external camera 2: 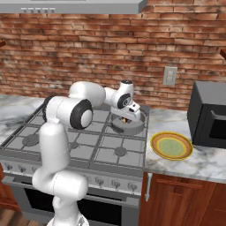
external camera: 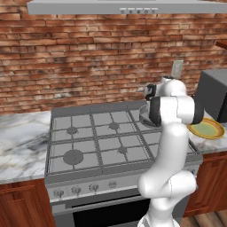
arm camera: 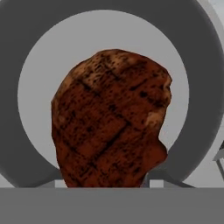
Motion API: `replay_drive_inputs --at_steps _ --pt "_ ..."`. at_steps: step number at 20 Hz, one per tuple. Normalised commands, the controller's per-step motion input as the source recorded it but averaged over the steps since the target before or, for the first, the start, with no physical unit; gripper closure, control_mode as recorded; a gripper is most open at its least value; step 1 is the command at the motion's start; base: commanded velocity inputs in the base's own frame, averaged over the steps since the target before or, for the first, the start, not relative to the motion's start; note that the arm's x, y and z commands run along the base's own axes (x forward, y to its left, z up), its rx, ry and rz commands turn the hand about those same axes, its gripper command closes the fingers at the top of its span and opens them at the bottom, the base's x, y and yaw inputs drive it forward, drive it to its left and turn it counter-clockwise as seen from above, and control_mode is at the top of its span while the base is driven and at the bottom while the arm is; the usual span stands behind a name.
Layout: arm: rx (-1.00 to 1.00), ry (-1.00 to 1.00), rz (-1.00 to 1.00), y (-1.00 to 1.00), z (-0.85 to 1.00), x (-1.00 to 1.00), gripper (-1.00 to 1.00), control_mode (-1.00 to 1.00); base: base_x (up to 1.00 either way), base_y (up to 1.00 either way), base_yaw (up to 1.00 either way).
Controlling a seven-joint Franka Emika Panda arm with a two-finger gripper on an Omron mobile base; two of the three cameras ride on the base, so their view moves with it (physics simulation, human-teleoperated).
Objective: Retrieve the frozen meat and place it in the pot on a burner. Then turn the burner on.
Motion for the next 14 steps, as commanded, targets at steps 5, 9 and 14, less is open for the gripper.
replay_drive_inputs --at_steps 5,9,14 --pt "0.0 0.0 0.0 0.08 -0.02 0.13 -1.0 -1.0 0.0 0.0 0.0" --pt "0.0 0.0 0.0 0.0 0.0 0.0 -1.0 -1.0 0.0 0.0 0.0" --pt "0.0 0.0 0.0 0.0 0.0 0.04 -1.0 -1.0 0.0 0.0 0.0"
